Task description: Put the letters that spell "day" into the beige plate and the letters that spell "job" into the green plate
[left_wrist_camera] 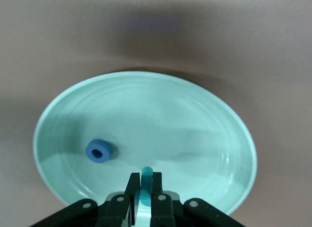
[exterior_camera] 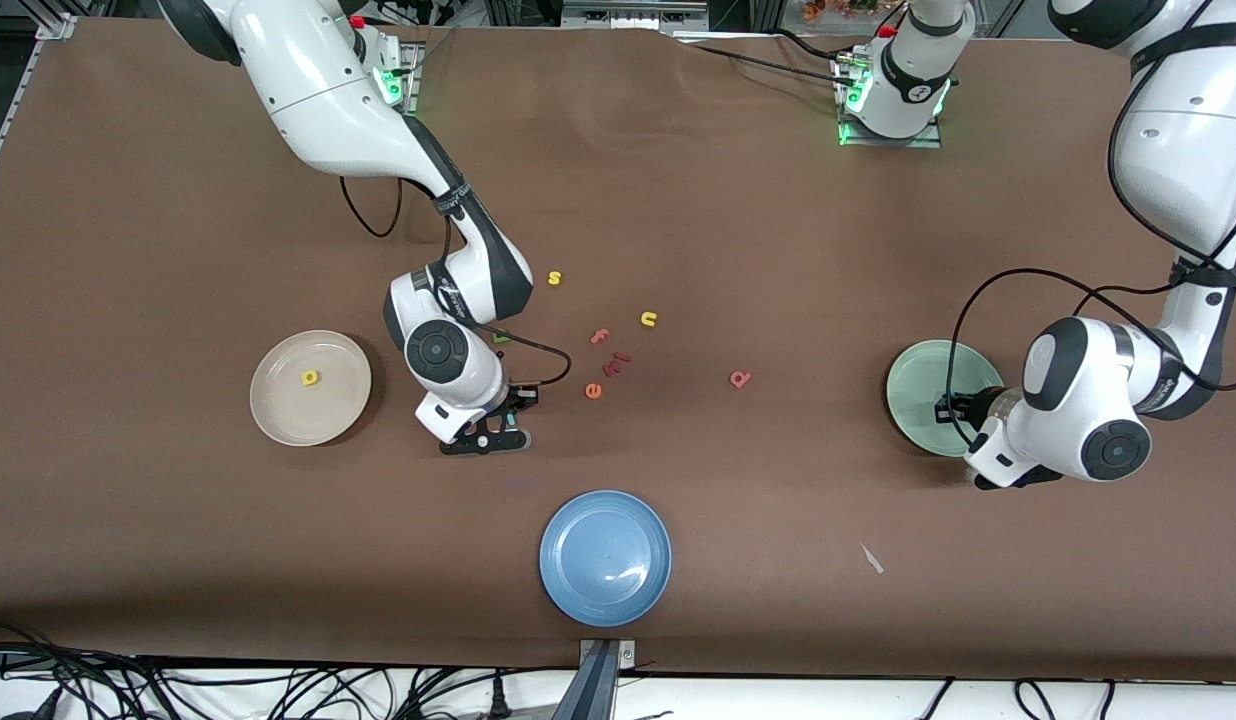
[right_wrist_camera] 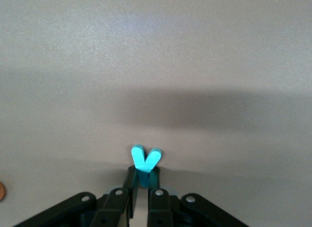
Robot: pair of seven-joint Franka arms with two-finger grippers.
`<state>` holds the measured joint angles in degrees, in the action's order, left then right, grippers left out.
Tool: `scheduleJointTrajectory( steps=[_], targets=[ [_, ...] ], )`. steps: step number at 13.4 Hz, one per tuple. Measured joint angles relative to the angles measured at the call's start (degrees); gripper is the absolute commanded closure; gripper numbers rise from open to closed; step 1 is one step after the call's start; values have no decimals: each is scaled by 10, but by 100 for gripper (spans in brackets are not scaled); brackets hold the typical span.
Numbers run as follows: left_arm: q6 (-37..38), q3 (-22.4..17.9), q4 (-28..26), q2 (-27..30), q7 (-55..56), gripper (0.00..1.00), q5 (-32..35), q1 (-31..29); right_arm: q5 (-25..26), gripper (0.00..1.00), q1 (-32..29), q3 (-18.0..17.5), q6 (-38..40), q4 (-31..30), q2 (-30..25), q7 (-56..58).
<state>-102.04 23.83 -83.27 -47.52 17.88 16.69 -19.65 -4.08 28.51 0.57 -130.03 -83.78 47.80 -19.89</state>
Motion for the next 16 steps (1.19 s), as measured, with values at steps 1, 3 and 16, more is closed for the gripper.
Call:
scheduleJointTrajectory(
  steps=[1,3,16],
  targets=[
    [-2,0,0,-5,-1,0,0,0,0,100,0,0,6,2,0,0],
    [-2,2,2,-3,-1,0,0,0,0,100,-4,4,42,18,-2,0],
    [-111,101,-29,22,167,3,0,169,-1,100,-39,113,190,-33,-120,93]
  ],
)
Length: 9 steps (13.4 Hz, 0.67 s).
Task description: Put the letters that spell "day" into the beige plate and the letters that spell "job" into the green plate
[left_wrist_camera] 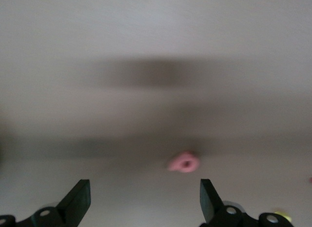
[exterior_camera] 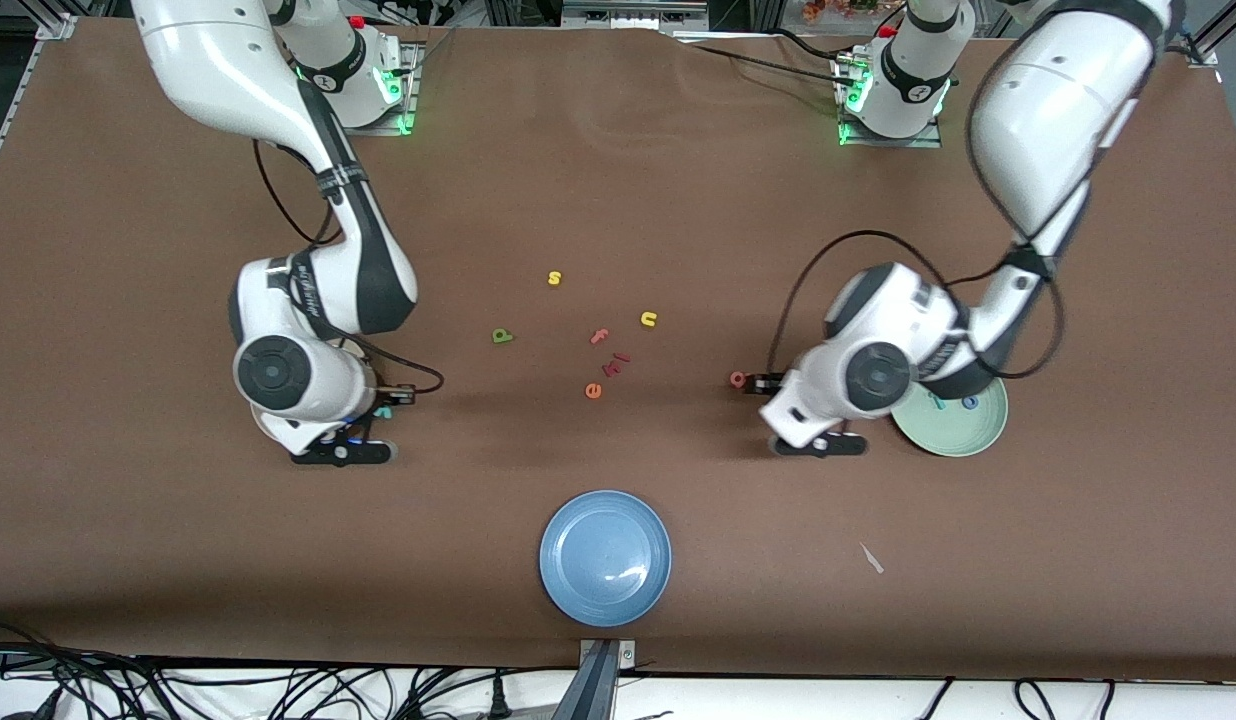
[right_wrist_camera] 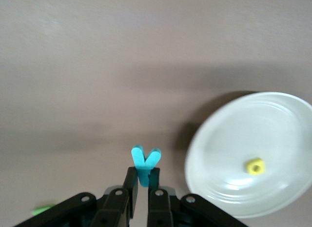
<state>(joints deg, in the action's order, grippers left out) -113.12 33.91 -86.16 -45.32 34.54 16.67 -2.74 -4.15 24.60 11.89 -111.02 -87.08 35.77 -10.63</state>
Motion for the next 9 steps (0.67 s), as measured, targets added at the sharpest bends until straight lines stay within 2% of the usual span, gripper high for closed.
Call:
scheduleJointTrajectory(
  steps=[2,5,7,9],
  targets=[
    [-51,-3,-38,-7,12,6,1,13,0,100,-1,30,0,-40,-26,49],
    [-77,-6,-70,-11,12,7,17,13,-25,100,-5,75,-9,-94,-55,132],
    [-94,-6,-73,-10,12,9,22,16,-46,100,-7,94,-57,-137,-60,178],
    [-112,-7,-79,-11,13,13,23,21,-49,100,-8,97,-117,-186,-60,196]
  ],
)
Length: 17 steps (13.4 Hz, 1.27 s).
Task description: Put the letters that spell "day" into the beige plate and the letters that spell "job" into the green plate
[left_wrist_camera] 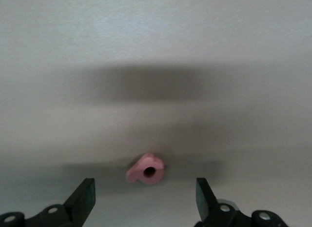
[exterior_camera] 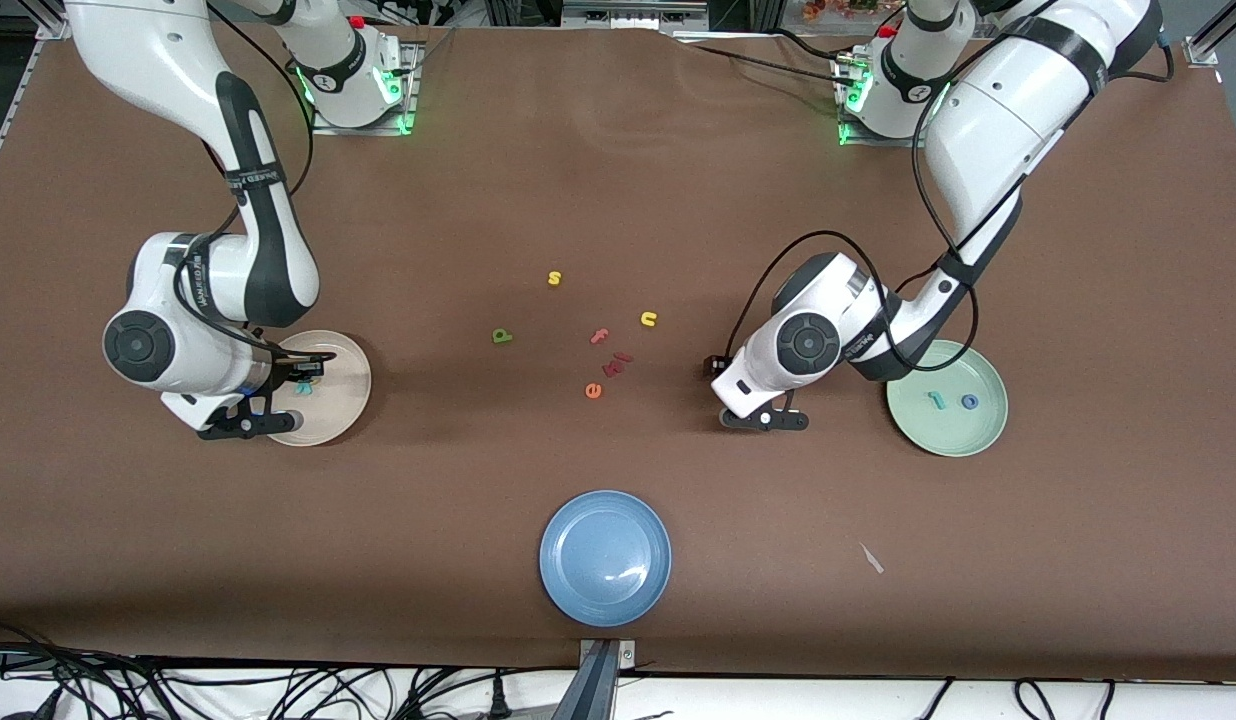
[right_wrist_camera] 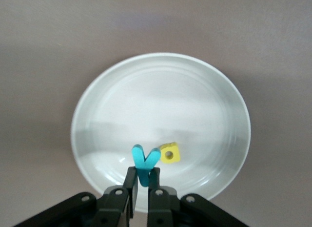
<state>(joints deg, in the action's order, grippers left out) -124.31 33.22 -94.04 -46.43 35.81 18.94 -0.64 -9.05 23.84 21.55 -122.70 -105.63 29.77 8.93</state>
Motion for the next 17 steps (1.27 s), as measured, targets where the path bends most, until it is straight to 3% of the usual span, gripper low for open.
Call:
scheduleJointTrajectory(
  steps=[1,3,6,9,15,17],
  targets=[
    [-7,-1,-3,-1,1,15,0,2,-5,99,1,0,-18,-19,0,7],
    [-13,-5,-6,-3,2,15,4,4,-23,1,2,0,-29,-39,0,16],
    [-16,-10,-6,-10,2,20,23,10,-39,0,5,-4,-21,-39,-8,16],
    [-18,-11,-5,-16,3,38,29,10,-57,0,12,-13,1,-39,-30,-8],
    [-18,-11,-3,-14,4,65,29,11,-58,0,19,-106,-11,-39,-49,-194],
    [-18,-10,-1,-12,11,79,30,11,-58,0,25,-135,-26,-39,-49,-240]
  ],
)
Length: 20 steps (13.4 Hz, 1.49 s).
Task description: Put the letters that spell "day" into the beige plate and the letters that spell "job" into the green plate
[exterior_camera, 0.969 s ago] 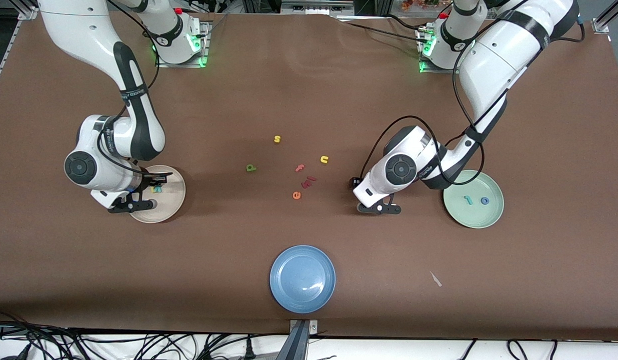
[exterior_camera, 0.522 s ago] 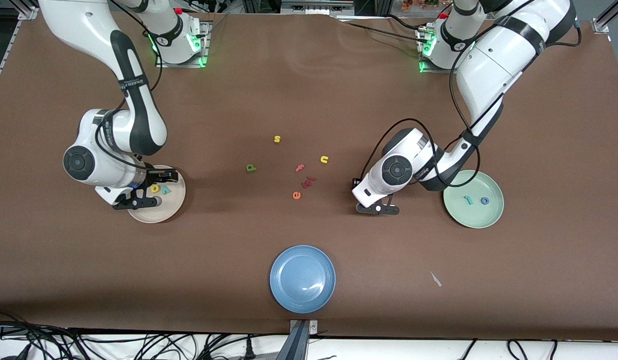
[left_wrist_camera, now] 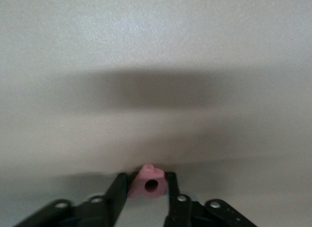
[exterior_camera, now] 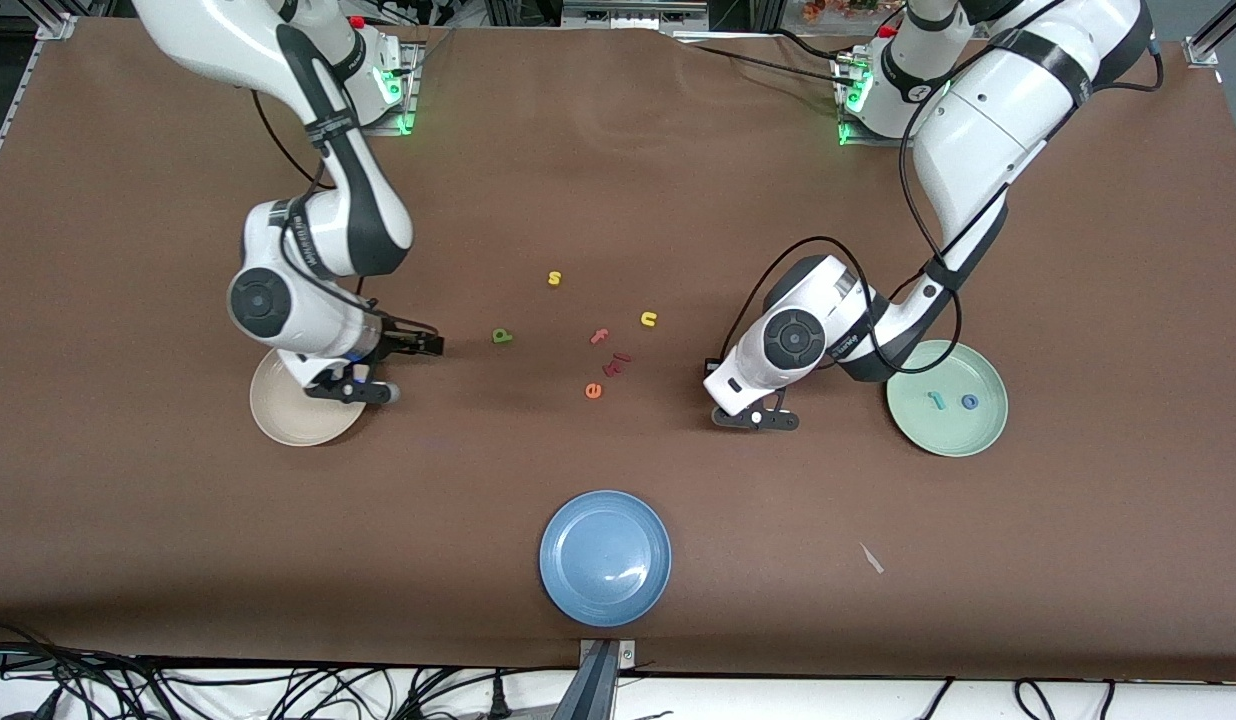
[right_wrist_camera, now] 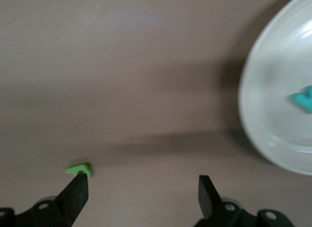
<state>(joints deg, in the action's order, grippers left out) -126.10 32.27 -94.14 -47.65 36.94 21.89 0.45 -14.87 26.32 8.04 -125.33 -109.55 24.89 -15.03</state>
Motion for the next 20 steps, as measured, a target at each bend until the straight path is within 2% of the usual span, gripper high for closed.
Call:
scheduleJointTrajectory(
  steps=[6,8,11,13,16,17,18,19,20],
  targets=[
    [15,1,12,6,18,76,0,-18,0,0,64,-10,-39,-10,15,-54],
    [73,34,24,31,15,74,0,-69,0,0,84,-10,-67,-13,34,-69],
    [189,99,26,81,-45,74,0,-191,0,0,99,-10,-89,-13,54,-76],
    [235,106,23,94,-112,74,0,-256,0,1,103,-10,-100,-13,60,-76],
    [239,97,5,81,-175,74,0,-321,0,12,113,-10,-119,-13,73,-76],
    [238,92,0,71,-186,70,0,-334,0,14,115,-10,-122,-14,77,-76],
    [237,86,-2,60,-192,56,0,-342,0,18,116,-10,-126,-15,79,-76],
    [237,82,-3,48,-194,23,0,-345,0,24,116,-10,-128,-18,79,-76],
    [236,81,-3,37,-194,0,0,-344,0,27,116,-10,-131,-22,79,-75]
  ],
)
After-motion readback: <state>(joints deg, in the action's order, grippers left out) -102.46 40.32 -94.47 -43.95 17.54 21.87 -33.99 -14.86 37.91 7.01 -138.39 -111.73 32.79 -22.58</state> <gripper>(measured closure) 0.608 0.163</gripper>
